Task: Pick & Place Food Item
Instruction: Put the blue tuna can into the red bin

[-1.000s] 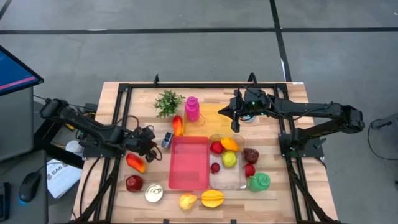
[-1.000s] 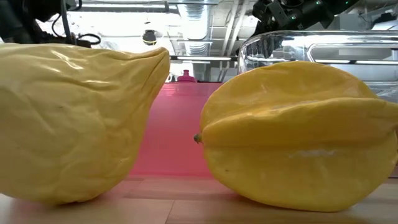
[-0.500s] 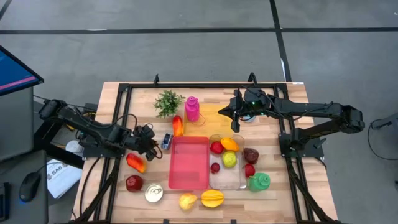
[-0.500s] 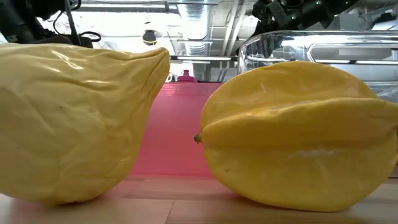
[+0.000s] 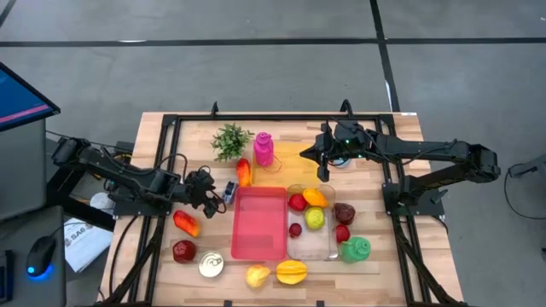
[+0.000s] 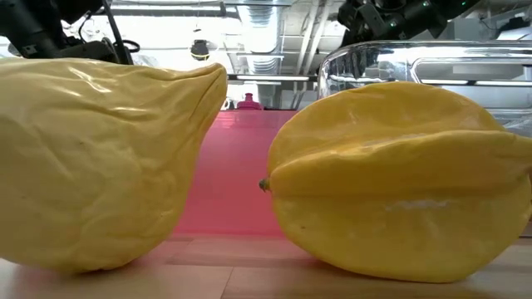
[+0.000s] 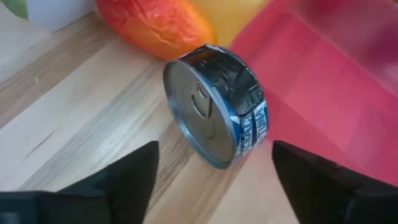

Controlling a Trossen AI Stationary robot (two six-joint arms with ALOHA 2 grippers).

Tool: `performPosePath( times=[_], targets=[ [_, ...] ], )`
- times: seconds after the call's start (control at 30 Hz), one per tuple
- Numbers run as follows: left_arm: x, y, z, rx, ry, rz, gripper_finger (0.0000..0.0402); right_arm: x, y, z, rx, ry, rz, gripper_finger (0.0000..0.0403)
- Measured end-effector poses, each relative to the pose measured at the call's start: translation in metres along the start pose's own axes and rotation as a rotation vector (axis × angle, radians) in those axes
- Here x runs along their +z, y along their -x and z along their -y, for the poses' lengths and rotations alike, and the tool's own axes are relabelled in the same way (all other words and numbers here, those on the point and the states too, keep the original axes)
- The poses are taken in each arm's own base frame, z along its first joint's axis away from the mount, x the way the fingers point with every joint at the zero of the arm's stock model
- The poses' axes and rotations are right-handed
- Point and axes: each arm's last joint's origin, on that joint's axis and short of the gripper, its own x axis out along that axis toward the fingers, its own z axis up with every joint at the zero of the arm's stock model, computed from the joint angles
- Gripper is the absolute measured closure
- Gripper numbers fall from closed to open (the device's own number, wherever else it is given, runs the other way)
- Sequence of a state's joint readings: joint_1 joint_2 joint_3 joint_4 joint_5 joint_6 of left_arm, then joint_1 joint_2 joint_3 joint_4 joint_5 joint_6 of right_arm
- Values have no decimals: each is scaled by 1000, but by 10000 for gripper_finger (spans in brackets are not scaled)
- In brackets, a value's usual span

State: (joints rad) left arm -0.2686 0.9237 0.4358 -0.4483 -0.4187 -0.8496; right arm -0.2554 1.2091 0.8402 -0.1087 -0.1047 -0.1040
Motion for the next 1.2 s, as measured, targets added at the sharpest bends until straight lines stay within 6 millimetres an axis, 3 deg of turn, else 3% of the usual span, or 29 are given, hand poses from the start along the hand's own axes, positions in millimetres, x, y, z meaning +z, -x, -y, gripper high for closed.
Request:
performPosePath(
  times=[0.17, 0.37, 1.2],
  targets=[
    [0, 0, 0, -1, -24, 1, 42, -1, 0, 0, 1, -1, -8, 392],
    [0, 0, 0, -3, 7, 3, 15, -3, 0, 0, 3, -3, -28, 392],
    [4, -2, 2, 30, 46, 81, 18, -4, 0, 0, 5, 6, -42, 392]
  ],
)
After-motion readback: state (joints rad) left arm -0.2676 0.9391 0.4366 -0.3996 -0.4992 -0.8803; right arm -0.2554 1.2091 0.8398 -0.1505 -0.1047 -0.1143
